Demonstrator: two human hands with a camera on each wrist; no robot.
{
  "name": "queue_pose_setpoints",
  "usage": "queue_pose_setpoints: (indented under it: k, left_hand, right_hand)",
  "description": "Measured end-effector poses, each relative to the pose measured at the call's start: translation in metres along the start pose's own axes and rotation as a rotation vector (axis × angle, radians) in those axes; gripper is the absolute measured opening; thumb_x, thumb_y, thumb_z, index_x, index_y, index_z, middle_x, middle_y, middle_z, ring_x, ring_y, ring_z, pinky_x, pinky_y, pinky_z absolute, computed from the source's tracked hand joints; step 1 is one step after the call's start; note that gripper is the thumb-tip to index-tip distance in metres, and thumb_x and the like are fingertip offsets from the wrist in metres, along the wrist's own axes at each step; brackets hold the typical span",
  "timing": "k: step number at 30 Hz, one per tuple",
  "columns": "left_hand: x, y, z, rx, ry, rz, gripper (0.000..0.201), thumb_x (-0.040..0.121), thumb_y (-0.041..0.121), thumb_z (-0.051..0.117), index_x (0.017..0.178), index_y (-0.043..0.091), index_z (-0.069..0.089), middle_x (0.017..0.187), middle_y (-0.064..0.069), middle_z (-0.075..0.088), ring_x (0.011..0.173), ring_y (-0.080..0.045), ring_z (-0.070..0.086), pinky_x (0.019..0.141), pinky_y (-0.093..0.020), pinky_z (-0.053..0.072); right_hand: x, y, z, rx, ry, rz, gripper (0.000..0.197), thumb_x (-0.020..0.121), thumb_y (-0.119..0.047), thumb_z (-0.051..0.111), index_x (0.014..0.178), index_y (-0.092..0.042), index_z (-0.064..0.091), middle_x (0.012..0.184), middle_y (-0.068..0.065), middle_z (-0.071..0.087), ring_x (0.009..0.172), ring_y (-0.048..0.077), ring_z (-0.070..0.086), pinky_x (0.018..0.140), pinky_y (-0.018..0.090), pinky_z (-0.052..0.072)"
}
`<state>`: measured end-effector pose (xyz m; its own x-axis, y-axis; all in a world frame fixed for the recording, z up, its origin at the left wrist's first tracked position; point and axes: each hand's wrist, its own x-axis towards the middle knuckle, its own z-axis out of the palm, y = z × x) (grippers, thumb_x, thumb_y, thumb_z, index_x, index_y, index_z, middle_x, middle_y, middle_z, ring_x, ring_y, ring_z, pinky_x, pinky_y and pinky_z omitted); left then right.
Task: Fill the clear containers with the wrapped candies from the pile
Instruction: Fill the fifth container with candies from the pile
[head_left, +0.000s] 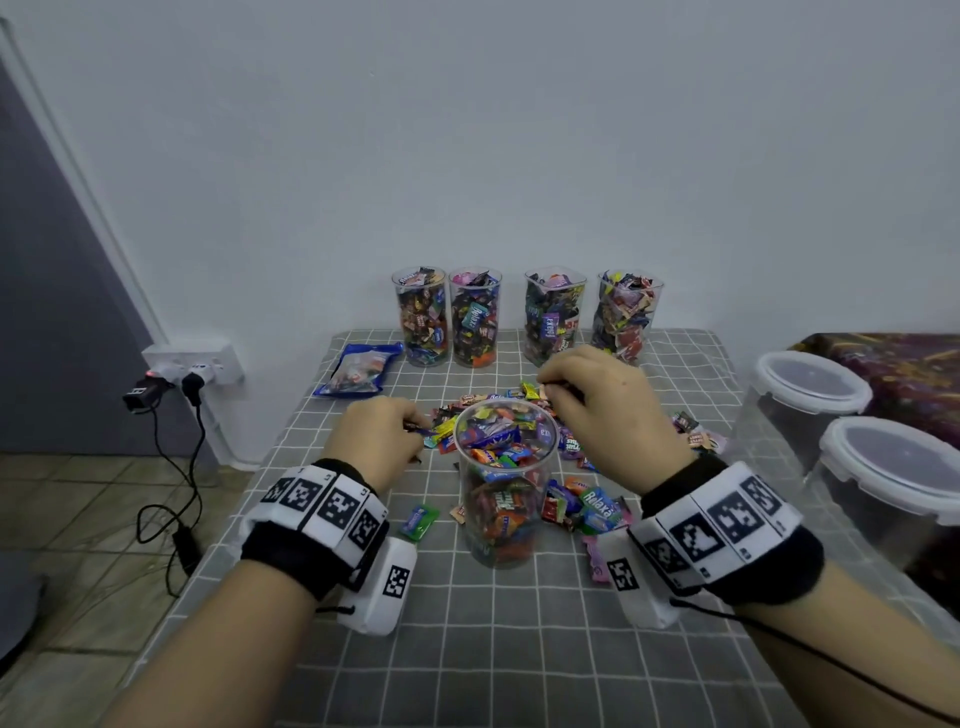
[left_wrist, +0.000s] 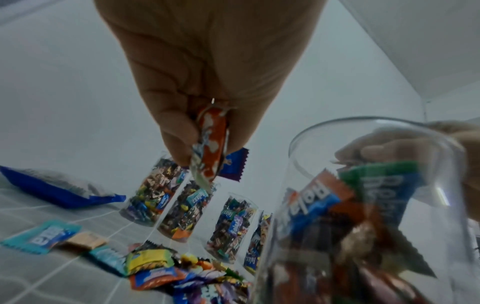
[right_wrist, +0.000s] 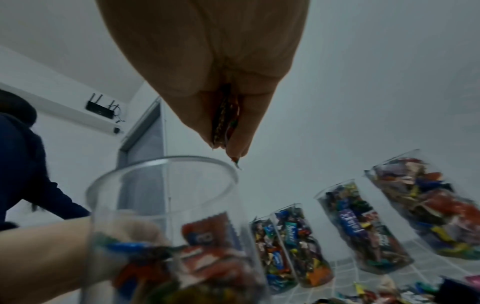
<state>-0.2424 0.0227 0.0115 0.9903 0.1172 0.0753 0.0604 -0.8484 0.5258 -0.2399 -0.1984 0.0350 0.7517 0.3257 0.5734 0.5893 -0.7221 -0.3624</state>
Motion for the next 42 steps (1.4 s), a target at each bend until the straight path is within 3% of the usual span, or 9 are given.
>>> queue_pose_setpoints:
  k: [5, 13, 18, 21, 25, 29, 34, 39, 42]
  left_hand:
    - [-0.002, 0.006, -0.007, -0.085, 0.024, 0.03, 0.022, 0.082, 0.005, 0.06, 0.097, 0.017, 0.072, 0.091, -0.005, 0.071, 0.08, -0.016, 0.067, 0.081, -0.034, 0.054]
    - [-0.006, 0.011, -0.013, -0.116, 0.02, 0.051, 0.019, 0.081, 0.006, 0.062, 0.091, 0.02, 0.071, 0.079, 0.003, 0.068, 0.067, -0.004, 0.061, 0.057, -0.01, 0.043]
    - [-0.006, 0.015, -0.016, -0.156, 0.036, 0.073, 0.02, 0.079, 0.004, 0.063, 0.09, 0.018, 0.072, 0.079, 0.002, 0.068, 0.069, -0.007, 0.064, 0.073, -0.029, 0.055]
    - [-0.006, 0.02, -0.02, -0.167, 0.061, 0.094, 0.02, 0.08, 0.003, 0.062, 0.089, 0.02, 0.07, 0.08, 0.001, 0.068, 0.07, -0.009, 0.063, 0.071, -0.027, 0.054]
    - [-0.008, 0.03, -0.026, -0.233, 0.115, 0.14, 0.023, 0.08, 0.001, 0.06, 0.087, 0.021, 0.069, 0.082, -0.005, 0.07, 0.074, -0.017, 0.068, 0.078, -0.037, 0.056]
    - [-0.009, 0.044, -0.026, -0.288, 0.119, 0.196, 0.023, 0.08, 0.002, 0.062, 0.092, 0.019, 0.072, 0.084, -0.003, 0.069, 0.078, -0.02, 0.068, 0.079, -0.041, 0.055]
    - [-0.013, 0.059, -0.017, -0.283, 0.097, 0.259, 0.023, 0.08, 0.003, 0.062, 0.092, 0.019, 0.072, 0.076, 0.007, 0.065, 0.075, -0.014, 0.067, 0.077, -0.037, 0.055]
    - [-0.016, 0.067, -0.004, -0.213, 0.027, 0.29, 0.023, 0.082, 0.006, 0.061, 0.097, 0.019, 0.072, 0.087, 0.002, 0.069, 0.079, -0.012, 0.063, 0.075, -0.029, 0.053]
    - [-0.019, 0.07, 0.001, -0.147, -0.012, 0.31, 0.026, 0.084, 0.01, 0.06, 0.105, 0.022, 0.071, 0.097, 0.003, 0.069, 0.084, -0.008, 0.058, 0.075, -0.02, 0.046]
  right_hand:
    - [0.0, -0.018, 0.014, 0.038, -0.08, -0.141, 0.017, 0.089, -0.008, 0.053, 0.092, -0.002, 0.069, 0.099, 0.008, 0.066, 0.09, 0.023, 0.061, 0.079, 0.035, 0.05]
    - [-0.007, -0.02, 0.029, 0.053, -0.192, -0.209, 0.021, 0.085, -0.011, 0.051, 0.088, -0.002, 0.069, 0.114, 0.009, 0.064, 0.098, 0.028, 0.061, 0.085, 0.029, 0.042]
    - [-0.014, -0.017, 0.026, 0.12, -0.135, -0.139, 0.031, 0.088, -0.029, 0.05, 0.097, -0.008, 0.07, 0.118, 0.006, 0.064, 0.107, 0.022, 0.059, 0.093, 0.029, 0.041]
    - [-0.019, -0.011, 0.022, 0.209, -0.042, -0.041, 0.039, 0.087, -0.039, 0.053, 0.113, -0.012, 0.064, 0.12, -0.001, 0.059, 0.112, 0.012, 0.051, 0.096, 0.022, 0.036]
    - [-0.032, -0.005, 0.021, 0.481, -0.191, 0.273, 0.073, 0.072, -0.046, 0.072, 0.134, -0.023, 0.04, 0.127, -0.011, 0.046, 0.117, 0.005, 0.044, 0.097, 0.021, 0.034]
    - [-0.039, 0.001, 0.034, 0.681, -0.273, 0.386, 0.086, 0.065, -0.033, 0.084, 0.13, -0.032, 0.029, 0.128, -0.014, 0.046, 0.12, 0.004, 0.046, 0.102, 0.024, 0.036]
    - [-0.039, 0.003, 0.046, 0.776, -0.268, 0.388, 0.077, 0.07, -0.016, 0.082, 0.13, -0.026, 0.035, 0.126, -0.014, 0.05, 0.116, -0.007, 0.047, 0.093, 0.01, 0.036]
    - [-0.038, 0.005, 0.046, 0.74, -0.242, 0.384, 0.08, 0.067, -0.02, 0.085, 0.13, -0.022, 0.036, 0.126, -0.009, 0.052, 0.118, 0.001, 0.049, 0.1, 0.02, 0.038]
    - [-0.037, 0.005, 0.044, 0.705, -0.242, 0.366, 0.075, 0.068, -0.017, 0.084, 0.126, -0.025, 0.037, 0.118, -0.015, 0.053, 0.11, -0.006, 0.051, 0.091, 0.013, 0.04]
